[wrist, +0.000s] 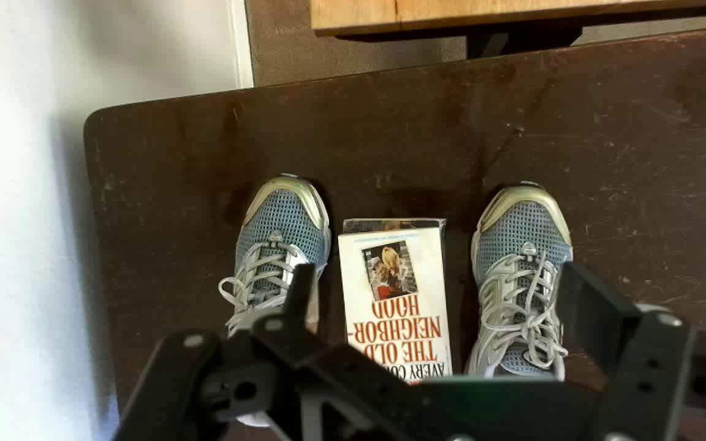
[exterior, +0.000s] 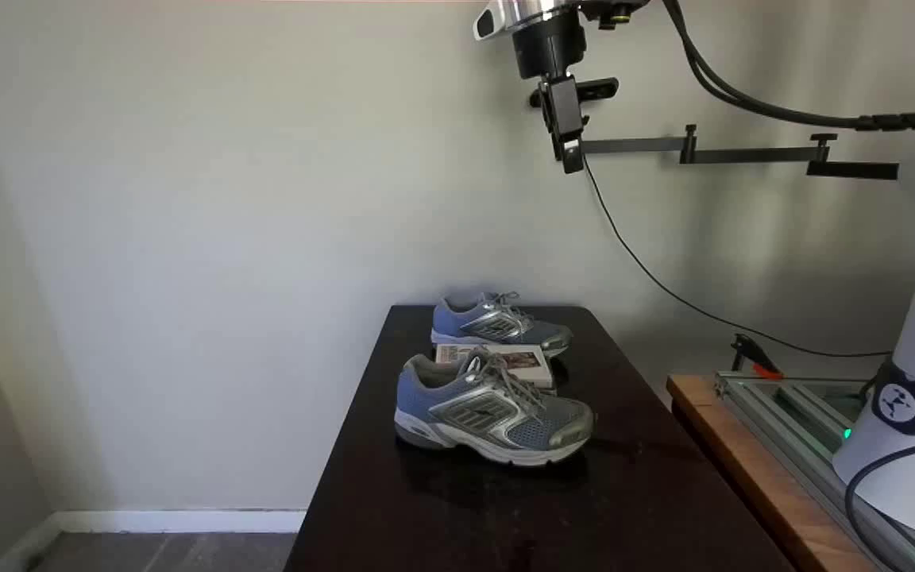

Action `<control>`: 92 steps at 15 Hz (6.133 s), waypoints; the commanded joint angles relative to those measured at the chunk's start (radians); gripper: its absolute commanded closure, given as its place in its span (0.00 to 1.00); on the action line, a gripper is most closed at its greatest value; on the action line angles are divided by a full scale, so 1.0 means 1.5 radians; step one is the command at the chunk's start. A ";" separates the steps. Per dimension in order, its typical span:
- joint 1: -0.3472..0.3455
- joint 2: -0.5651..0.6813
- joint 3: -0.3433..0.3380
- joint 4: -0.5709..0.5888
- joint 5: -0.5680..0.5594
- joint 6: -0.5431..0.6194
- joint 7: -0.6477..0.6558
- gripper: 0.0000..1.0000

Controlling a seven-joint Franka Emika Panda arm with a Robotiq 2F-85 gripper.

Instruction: Turn the blue shoe in the opposite direction

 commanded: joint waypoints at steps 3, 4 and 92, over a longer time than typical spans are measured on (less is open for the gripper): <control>0.006 0.000 -0.005 0.001 -0.001 -0.001 0.001 0.00; 0.005 0.000 -0.005 0.001 -0.001 -0.001 0.001 0.00; -0.037 0.441 0.130 -0.029 0.279 0.699 -0.569 0.77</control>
